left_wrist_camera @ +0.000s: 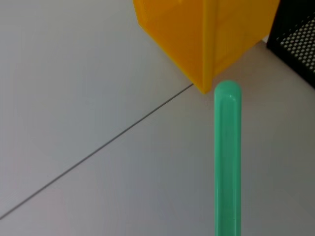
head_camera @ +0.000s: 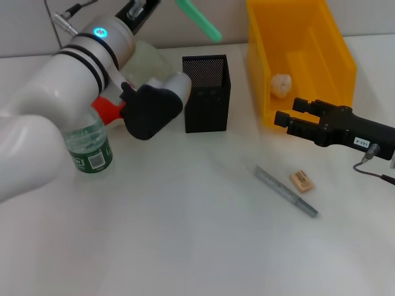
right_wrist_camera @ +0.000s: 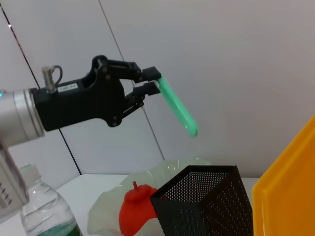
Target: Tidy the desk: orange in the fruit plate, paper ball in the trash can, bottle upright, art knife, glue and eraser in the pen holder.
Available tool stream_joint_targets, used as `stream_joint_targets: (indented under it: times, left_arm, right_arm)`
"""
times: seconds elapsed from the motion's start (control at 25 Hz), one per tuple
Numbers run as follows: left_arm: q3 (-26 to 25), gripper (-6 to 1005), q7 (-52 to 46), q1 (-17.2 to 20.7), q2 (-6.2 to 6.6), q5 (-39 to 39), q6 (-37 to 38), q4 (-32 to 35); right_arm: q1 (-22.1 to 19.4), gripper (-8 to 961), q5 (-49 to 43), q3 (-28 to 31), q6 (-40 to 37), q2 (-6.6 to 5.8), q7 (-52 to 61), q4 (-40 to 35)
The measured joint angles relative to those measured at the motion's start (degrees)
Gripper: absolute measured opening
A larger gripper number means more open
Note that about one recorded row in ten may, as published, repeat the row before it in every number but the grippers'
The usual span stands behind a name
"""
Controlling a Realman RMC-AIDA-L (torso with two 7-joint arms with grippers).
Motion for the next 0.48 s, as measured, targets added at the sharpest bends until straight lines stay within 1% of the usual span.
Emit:
stream_joint_targets:
  times: [0.16,0.36,0.48]
  left_arm:
    - [1.4,184,0.0,0.2,-0.07,1.6,-2.5,-1.3]
    - [3.0,184,0.2,-1.1,-0.13,2.3,-7.2,-5.3]
    - [3.3,184,0.0,-1.5,-0.27,4.1,-9.5,-7.3]
  right_arm:
    - [0.0,740,0.0,-0.1,0.3,-0.04,0.0,0.1]
    - [0.0,740,0.1,-0.2,0.6,-0.06,0.0,0.1]
    - [0.0,740,0.1,-0.1,0.8,-0.07,0.1,0.1]
